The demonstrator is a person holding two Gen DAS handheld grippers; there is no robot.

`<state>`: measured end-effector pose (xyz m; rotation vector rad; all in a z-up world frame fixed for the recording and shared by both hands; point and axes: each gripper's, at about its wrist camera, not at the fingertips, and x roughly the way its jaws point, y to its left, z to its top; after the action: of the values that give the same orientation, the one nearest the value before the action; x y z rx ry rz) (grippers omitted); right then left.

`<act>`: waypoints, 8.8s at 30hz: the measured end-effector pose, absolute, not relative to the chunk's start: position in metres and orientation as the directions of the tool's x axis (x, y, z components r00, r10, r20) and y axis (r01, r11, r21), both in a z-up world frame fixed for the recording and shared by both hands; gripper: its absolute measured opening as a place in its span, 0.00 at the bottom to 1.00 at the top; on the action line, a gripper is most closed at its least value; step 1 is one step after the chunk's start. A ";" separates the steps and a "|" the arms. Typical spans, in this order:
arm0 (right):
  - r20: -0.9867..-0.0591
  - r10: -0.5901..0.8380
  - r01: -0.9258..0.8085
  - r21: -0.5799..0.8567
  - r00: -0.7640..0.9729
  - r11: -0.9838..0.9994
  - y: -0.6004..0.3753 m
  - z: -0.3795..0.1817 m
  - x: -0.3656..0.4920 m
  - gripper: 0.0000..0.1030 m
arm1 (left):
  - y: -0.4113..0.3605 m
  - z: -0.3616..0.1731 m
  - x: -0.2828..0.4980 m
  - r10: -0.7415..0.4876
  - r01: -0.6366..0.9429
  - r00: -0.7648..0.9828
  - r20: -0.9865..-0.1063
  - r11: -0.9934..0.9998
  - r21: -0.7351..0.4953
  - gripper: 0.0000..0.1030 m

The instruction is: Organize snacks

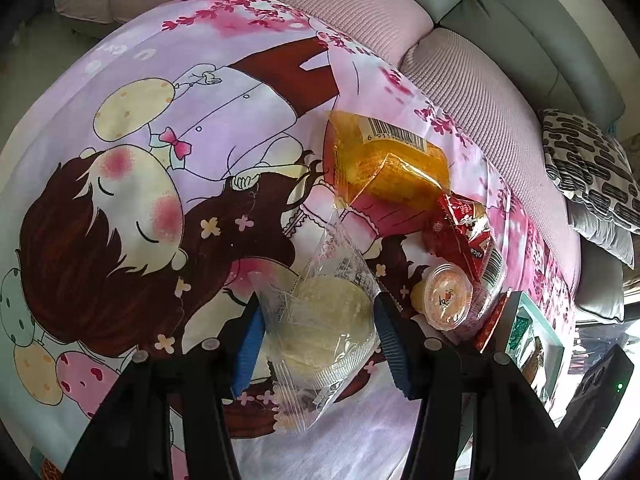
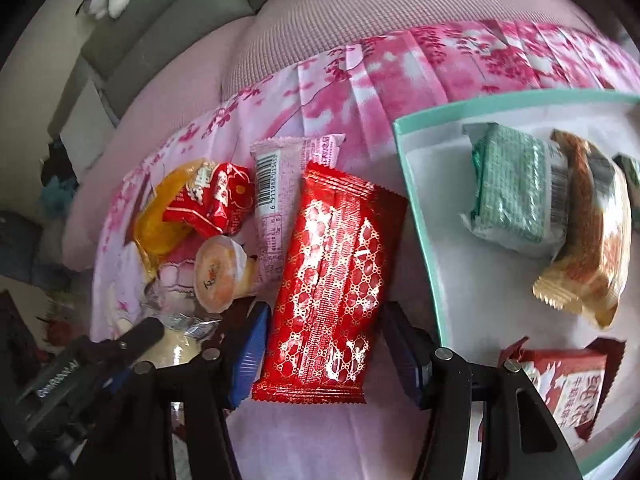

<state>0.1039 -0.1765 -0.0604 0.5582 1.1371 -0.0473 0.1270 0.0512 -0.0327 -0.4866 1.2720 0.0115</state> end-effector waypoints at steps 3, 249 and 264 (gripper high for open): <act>-0.862 0.243 0.314 0.404 0.444 0.859 -0.177 -0.061 0.102 0.60 | 0.051 -0.032 0.126 -0.265 -0.271 0.307 -0.914 0.896 -0.351 0.54; -0.845 0.023 0.262 0.191 0.534 0.946 -0.192 0.007 0.104 0.76 | -0.017 -0.025 0.162 -0.198 0.004 0.355 -0.914 0.978 -0.210 0.94; -0.844 0.012 0.300 0.203 0.536 0.932 -0.206 0.010 0.100 0.75 | -0.047 -0.034 0.161 -0.240 0.078 0.318 -0.917 0.971 -0.227 0.48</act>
<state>0.1002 -0.2058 0.0095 0.3448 0.9953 -0.1759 0.1613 -0.0473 -0.0337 -0.1504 1.2312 -0.2101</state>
